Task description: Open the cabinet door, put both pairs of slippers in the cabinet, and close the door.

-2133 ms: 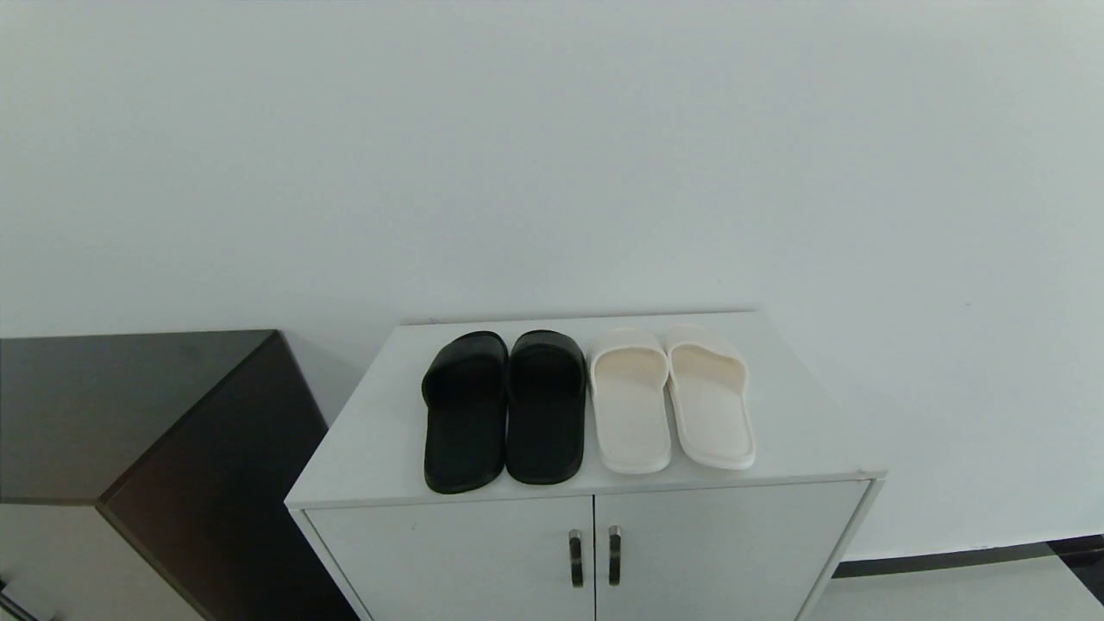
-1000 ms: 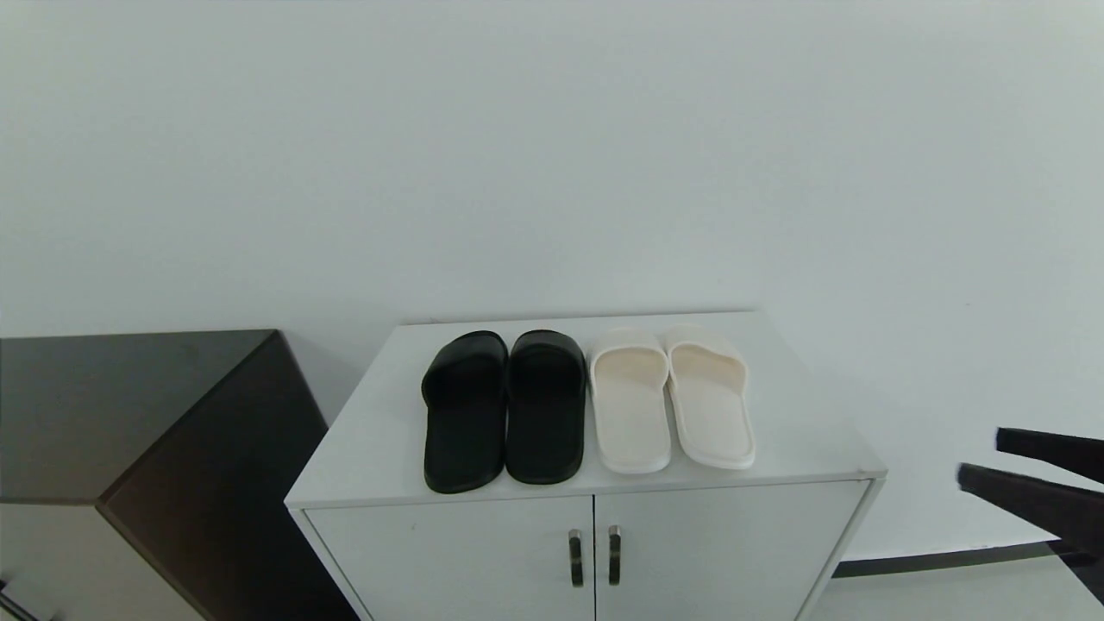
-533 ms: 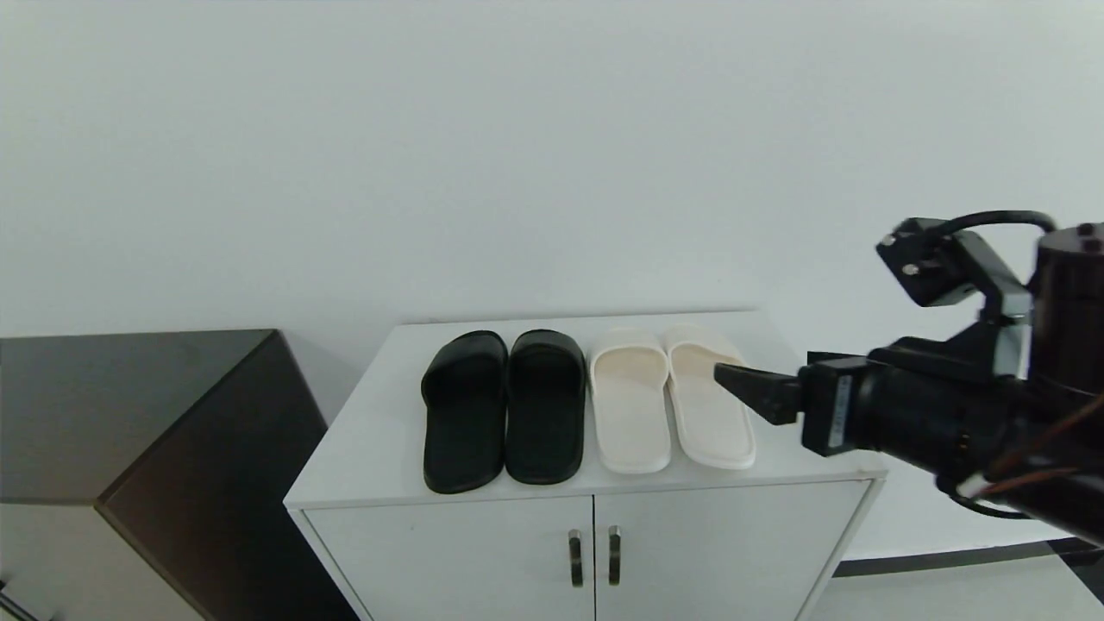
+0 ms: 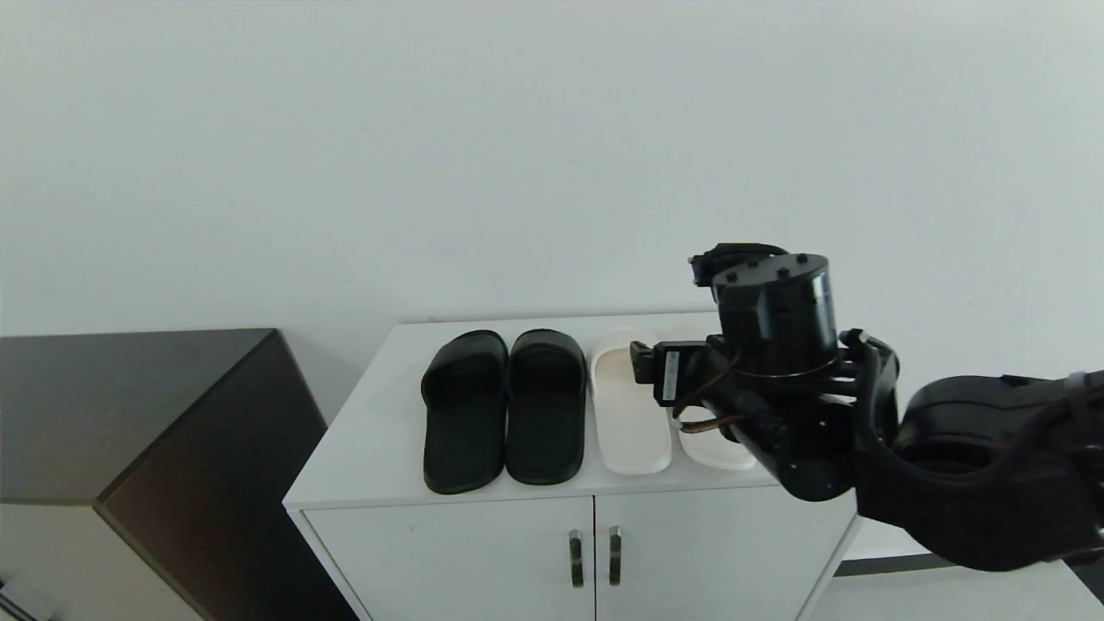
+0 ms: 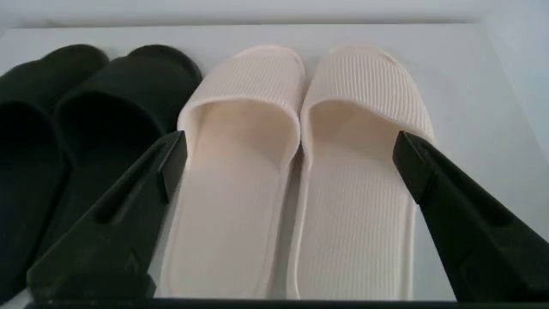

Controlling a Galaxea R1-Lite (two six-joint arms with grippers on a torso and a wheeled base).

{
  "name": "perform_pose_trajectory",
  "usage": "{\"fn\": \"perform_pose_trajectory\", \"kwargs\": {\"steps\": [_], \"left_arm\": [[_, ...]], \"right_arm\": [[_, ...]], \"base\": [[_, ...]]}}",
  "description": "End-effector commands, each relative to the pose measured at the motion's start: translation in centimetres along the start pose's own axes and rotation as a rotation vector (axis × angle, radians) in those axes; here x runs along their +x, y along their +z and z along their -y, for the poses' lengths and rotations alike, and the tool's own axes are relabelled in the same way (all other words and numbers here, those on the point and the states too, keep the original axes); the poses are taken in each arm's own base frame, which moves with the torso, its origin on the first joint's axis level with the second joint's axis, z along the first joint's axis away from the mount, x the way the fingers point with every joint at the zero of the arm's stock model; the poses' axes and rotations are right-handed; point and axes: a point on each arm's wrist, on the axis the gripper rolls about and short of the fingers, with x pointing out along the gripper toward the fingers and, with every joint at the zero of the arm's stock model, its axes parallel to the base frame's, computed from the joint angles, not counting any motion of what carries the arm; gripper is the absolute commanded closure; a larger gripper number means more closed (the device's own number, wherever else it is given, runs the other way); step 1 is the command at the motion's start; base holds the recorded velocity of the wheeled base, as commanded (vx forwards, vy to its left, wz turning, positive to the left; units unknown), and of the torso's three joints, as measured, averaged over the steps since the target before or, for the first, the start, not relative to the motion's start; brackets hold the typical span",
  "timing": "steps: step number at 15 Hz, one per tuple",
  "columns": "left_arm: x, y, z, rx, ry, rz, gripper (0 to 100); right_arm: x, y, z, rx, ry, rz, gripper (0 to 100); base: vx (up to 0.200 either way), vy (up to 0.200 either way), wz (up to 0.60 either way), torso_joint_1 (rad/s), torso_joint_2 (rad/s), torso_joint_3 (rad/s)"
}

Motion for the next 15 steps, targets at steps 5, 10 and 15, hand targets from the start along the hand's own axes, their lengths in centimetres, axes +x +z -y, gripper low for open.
{"fn": "perform_pose_trajectory", "kwargs": {"steps": [5, 10, 15], "left_arm": [[0.0, 0.0, 0.0, 0.0, -0.001, -0.001, 100], [0.0, 0.0, 0.0, 0.0, 0.0, -0.001, 100], [0.0, 0.0, 0.0, 0.0, 0.0, -0.001, 100]], "right_arm": [[5.2, -3.7, -1.0, -0.037, -0.063, -0.054, 0], [8.1, -3.7, -0.6, -0.02, -0.054, -0.056, 0], [10.8, -3.2, 0.8, -0.015, -0.093, -0.04, 0]], "base": [[0.0, 0.0, 0.0, 0.0, 0.0, 0.0], [0.0, 0.0, 0.0, 0.0, 0.0, 0.0], [0.0, 0.0, 0.0, 0.0, 0.0, 0.0]]}}
